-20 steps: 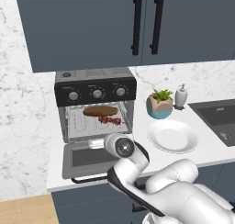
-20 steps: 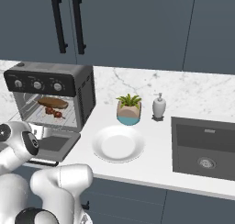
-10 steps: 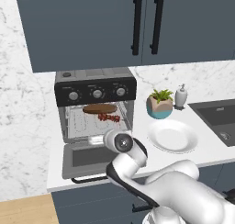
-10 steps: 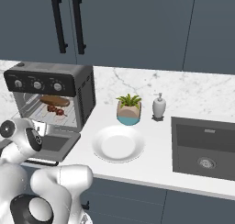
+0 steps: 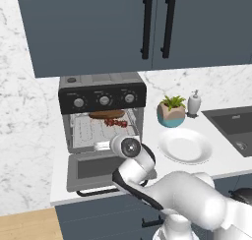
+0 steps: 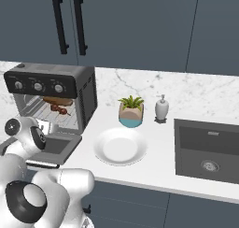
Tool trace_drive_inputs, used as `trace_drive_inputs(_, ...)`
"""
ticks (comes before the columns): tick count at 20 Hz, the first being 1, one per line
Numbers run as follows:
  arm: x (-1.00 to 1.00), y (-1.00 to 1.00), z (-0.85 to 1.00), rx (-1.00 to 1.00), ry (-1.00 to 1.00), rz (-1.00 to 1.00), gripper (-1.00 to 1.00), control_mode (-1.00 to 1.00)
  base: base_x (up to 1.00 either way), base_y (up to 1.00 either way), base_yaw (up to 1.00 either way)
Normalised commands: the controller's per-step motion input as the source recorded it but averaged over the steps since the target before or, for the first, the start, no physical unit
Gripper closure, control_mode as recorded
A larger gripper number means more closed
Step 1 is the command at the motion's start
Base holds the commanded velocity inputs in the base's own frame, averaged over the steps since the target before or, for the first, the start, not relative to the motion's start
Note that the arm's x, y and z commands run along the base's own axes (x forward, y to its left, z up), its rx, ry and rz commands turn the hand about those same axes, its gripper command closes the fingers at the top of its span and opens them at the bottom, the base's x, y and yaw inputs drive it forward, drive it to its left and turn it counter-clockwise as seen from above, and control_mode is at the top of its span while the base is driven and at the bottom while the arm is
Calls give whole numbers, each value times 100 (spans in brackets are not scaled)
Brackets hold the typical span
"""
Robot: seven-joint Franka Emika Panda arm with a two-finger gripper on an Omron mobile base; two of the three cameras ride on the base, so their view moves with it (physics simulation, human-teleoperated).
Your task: Pick up the kebab skewer and baguette bread, and place them inside the toaster oven. Close the toaster oven door and start by setting the timer.
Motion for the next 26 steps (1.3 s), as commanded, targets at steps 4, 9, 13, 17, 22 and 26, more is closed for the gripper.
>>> trace_drive_inputs(4,27,0,0,0,0,0,-100,-100,0,0,0)
trace_drive_inputs(9,28,0,0,0,0,0,-100,-100,0,0,0)
trace_drive_inputs(13,29,0,0,0,-1,0,-100,-100,0,0,0)
trace_drive_inputs(17,29,0,0,0,-2,0,-100,-100,0,0,0)
trace_drive_inputs(22,22,0,0,0,-8,0,-100,-100,0,0,0)
trace_drive_inputs(26,25,0,0,0,-11,0,-100,-100,0,0,0)
